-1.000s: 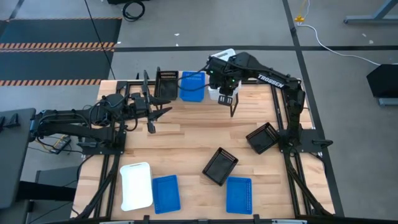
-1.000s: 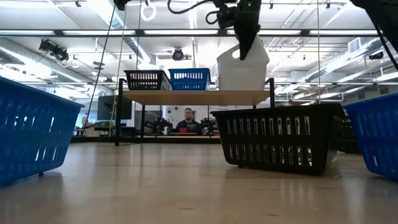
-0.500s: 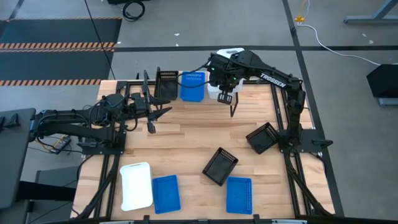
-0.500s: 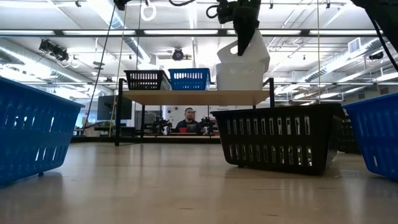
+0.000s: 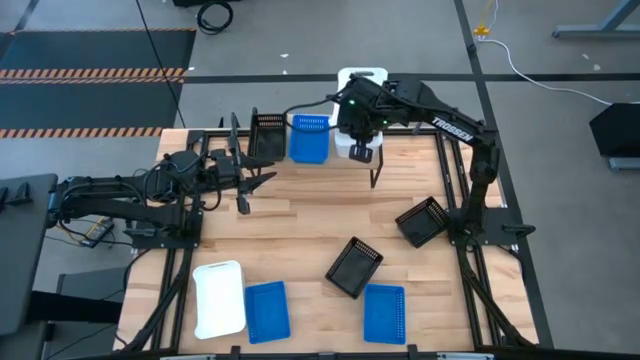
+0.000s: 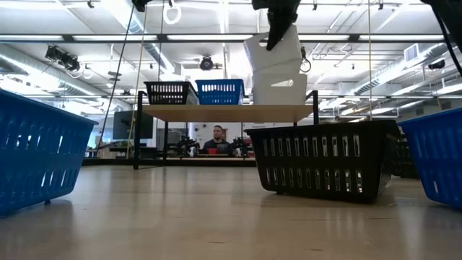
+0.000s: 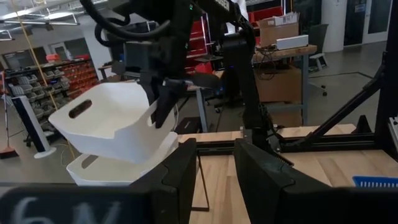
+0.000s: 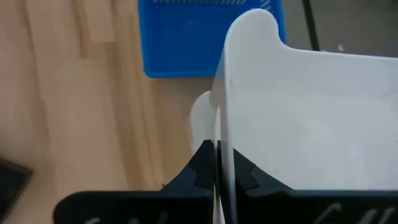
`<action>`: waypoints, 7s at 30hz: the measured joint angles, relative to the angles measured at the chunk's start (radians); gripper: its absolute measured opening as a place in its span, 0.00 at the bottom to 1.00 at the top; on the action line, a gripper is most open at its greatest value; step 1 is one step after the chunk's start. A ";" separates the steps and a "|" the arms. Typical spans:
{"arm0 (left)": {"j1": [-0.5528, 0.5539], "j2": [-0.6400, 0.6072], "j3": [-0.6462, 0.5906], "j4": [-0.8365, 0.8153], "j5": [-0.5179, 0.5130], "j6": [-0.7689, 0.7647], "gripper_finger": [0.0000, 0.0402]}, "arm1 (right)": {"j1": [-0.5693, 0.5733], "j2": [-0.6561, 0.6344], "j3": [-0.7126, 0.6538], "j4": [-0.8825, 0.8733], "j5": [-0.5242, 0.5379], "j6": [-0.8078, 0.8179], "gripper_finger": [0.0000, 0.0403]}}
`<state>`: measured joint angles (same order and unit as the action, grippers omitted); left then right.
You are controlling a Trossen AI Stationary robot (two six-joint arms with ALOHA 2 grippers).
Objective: Stack baskets on shelf by color
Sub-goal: Stack the top white bin on top of the other white bin on the shelf, then stack the bottom black bin on top of the other black bin on the shelf
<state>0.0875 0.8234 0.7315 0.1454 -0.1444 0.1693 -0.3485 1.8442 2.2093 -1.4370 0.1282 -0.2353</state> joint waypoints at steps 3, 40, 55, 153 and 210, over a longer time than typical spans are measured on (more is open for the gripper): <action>0.000 0.000 0.000 0.000 0.000 0.000 0.29 | 0.000 0.000 -0.022 0.023 -0.018 -0.012 0.02; 0.000 -0.001 0.000 -0.016 0.000 0.000 0.29 | -0.061 -0.002 -0.217 0.143 -0.129 -0.044 0.02; 0.000 0.000 0.000 -0.022 0.000 0.000 0.29 | -0.062 -0.022 -0.219 0.091 -0.201 0.031 0.06; 0.000 -0.060 0.001 -0.113 -0.020 0.018 0.29 | 0.160 0.195 -0.146 0.374 -0.042 -0.004 0.26; 0.000 -0.060 -0.001 -0.121 -0.019 -0.003 0.29 | 0.366 0.132 -0.217 -0.035 -0.192 0.659 0.26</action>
<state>0.0872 0.7631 0.7307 0.0248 -0.1638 0.1662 0.0177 1.9763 1.9927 -1.4724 -0.0640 0.4234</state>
